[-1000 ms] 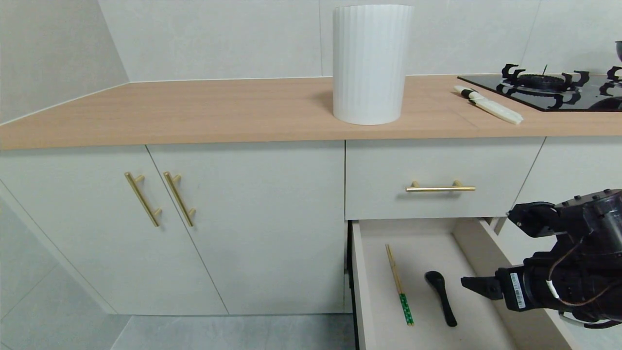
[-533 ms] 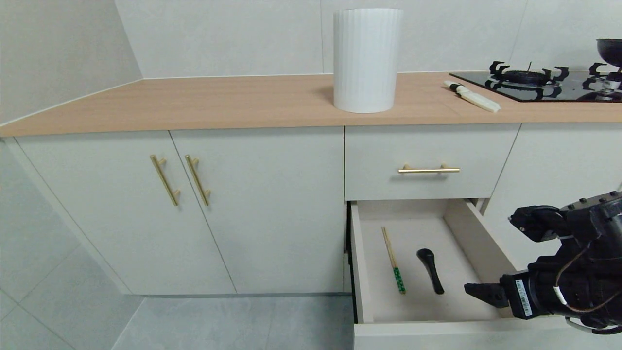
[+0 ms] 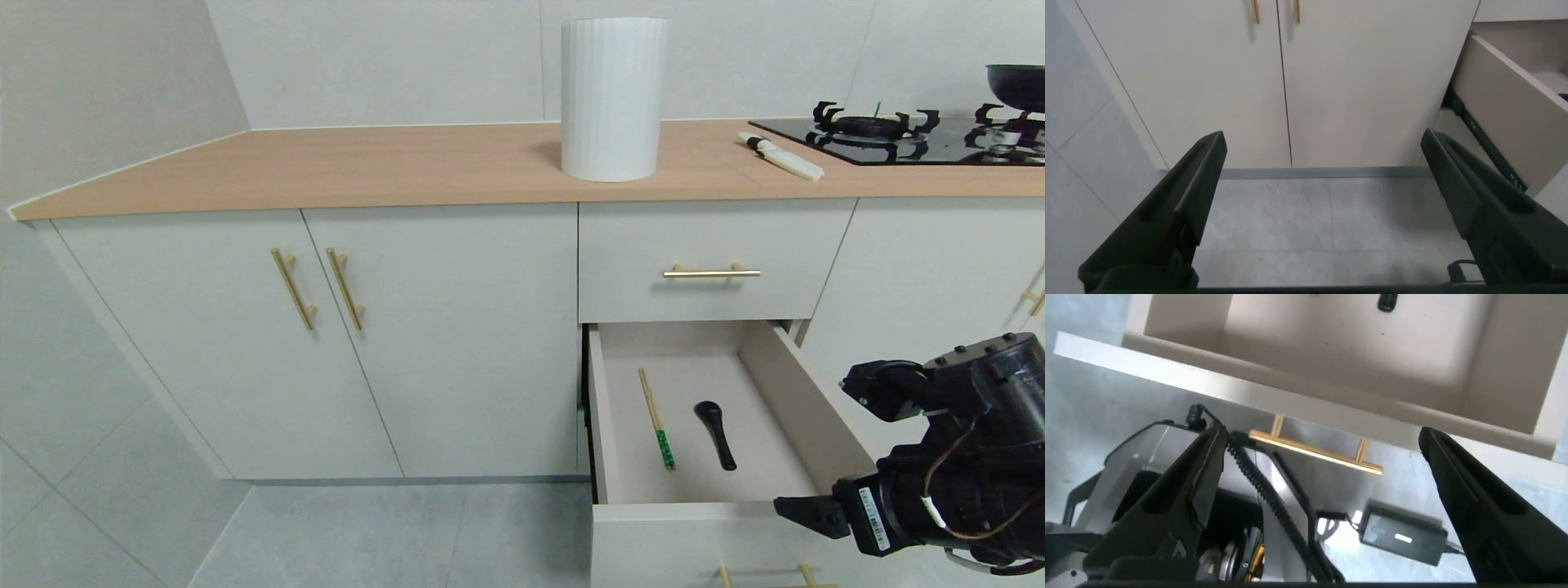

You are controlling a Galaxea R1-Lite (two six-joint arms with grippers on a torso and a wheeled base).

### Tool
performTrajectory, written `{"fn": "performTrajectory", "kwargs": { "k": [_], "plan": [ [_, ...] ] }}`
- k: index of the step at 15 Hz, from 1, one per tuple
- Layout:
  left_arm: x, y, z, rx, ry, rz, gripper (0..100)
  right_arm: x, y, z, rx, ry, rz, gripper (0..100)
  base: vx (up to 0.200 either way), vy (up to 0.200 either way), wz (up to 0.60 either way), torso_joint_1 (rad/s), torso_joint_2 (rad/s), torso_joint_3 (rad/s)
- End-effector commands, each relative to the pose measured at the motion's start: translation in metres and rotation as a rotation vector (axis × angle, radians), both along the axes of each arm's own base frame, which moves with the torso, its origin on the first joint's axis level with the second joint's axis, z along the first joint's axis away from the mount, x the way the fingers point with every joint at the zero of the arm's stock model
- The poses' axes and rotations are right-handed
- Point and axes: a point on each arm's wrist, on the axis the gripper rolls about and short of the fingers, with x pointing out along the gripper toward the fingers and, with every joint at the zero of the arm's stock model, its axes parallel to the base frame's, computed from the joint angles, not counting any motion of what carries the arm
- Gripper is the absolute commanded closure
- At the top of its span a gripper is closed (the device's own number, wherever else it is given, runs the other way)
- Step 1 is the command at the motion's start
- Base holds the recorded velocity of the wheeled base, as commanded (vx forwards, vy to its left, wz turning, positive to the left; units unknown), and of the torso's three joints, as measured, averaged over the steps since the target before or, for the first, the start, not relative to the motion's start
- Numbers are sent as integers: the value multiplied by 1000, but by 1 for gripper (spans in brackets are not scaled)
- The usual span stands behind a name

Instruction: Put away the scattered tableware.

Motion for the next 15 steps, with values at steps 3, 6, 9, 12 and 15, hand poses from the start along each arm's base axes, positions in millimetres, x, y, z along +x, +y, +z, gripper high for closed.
{"fn": "performTrajectory", "kwargs": {
  "k": [3,6,9,12,15],
  "plan": [
    [0,0,0,0,0,0,0,-8,15,-16,-19,142,121,0,0,0,0,0,0,0],
    [0,0,0,0,0,0,0,-11,17,-27,-66,180,189,0,0,0,0,0,0,0],
    [0,0,0,0,0,0,0,-2,22,-41,-96,234,180,0,0,0,0,0,0,0],
    [0,0,0,0,0,0,0,14,26,-48,-83,272,90,0,0,0,0,0,0,0],
    [0,0,0,0,0,0,0,29,31,-52,-98,269,-25,0,0,0,0,0,0,0]
  ]
}}
